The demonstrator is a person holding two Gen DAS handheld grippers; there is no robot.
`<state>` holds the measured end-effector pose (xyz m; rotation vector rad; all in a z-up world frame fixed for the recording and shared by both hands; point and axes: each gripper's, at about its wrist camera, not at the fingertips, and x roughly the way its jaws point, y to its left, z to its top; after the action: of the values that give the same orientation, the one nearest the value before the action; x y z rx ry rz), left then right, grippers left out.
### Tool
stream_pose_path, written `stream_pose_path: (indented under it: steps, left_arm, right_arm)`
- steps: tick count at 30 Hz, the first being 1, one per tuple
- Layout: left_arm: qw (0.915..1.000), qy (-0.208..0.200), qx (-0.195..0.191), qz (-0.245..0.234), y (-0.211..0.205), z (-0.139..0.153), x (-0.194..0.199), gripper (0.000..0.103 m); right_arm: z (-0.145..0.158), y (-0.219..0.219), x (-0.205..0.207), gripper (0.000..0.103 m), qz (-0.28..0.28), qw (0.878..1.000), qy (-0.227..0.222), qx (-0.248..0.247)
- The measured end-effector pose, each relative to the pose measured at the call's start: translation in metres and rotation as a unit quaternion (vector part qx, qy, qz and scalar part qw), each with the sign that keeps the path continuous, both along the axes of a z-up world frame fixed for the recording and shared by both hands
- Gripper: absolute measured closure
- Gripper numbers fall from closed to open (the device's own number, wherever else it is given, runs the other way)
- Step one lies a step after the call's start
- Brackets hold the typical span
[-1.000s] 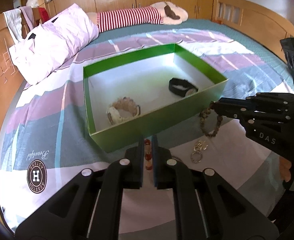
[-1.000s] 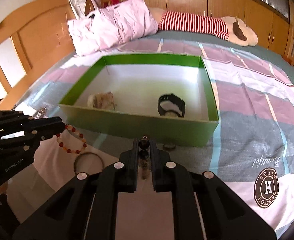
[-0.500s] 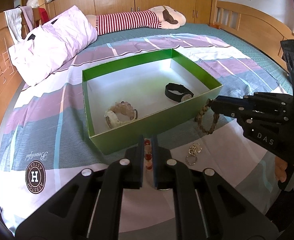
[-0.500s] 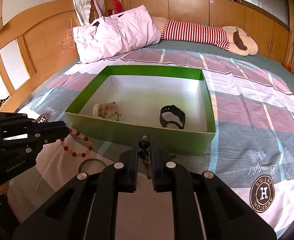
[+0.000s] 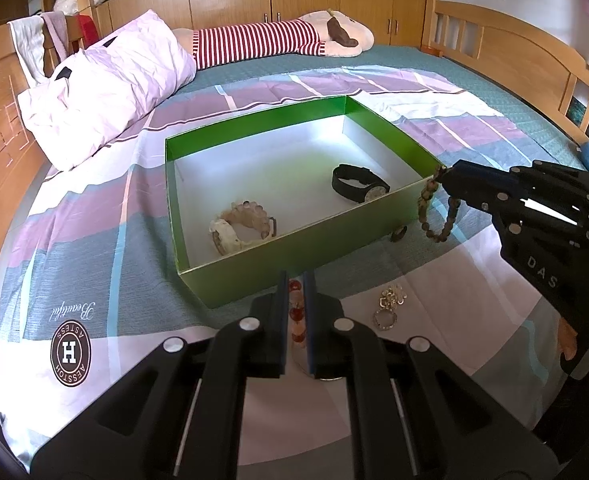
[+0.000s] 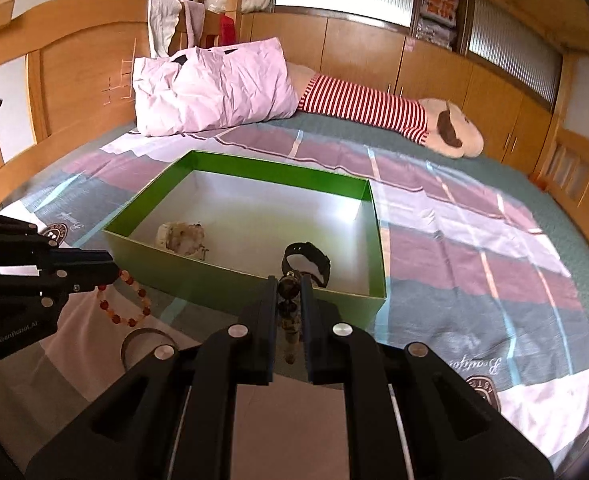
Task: Organize jewelry
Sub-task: 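Carry both bead bracelets over the green box and open both tools to drop them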
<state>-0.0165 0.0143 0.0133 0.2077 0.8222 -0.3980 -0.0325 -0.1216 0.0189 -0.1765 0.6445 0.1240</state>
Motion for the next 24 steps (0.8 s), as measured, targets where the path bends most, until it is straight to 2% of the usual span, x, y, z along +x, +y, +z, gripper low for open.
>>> stream_pose_path:
  steps: [6, 10, 13, 17, 21, 24]
  left_arm:
    - [0.9998, -0.015, 0.009, 0.004, -0.002, 0.000, -0.001, 0.096]
    - [0.9996, -0.027, -0.003, -0.004, -0.005, 0.006, -0.001, 0.096]
    - [0.9994, -0.033, -0.007, 0.000, -0.012, 0.013, 0.007, 0.096]
    - [0.9981, -0.055, -0.030, 0.002, -0.016, 0.041, 0.024, 0.096]
    - [0.9965, -0.038, -0.064, 0.037, -0.003, 0.049, 0.057, 0.096]
    - [0.9964, -0.015, -0.062, 0.056, 0.003, 0.036, 0.075, 0.096]
  right_arm:
    - [0.001, -0.002, 0.001, 0.092, 0.000, 1.000, 0.000, 0.006]
    - [0.009, -0.008, 0.005, 0.092, -0.001, 1.000, -0.011, 0.023]
    - [0.023, -0.016, 0.015, 0.092, 0.006, 0.998, -0.022, 0.058]
    - [0.040, -0.032, 0.039, 0.092, 0.017, 0.994, -0.025, 0.105]
    - [0.036, -0.055, 0.071, 0.092, 0.004, 0.988, 0.004, 0.157]
    - [0.017, -0.062, 0.090, 0.092, -0.013, 0.984, 0.039, 0.176]
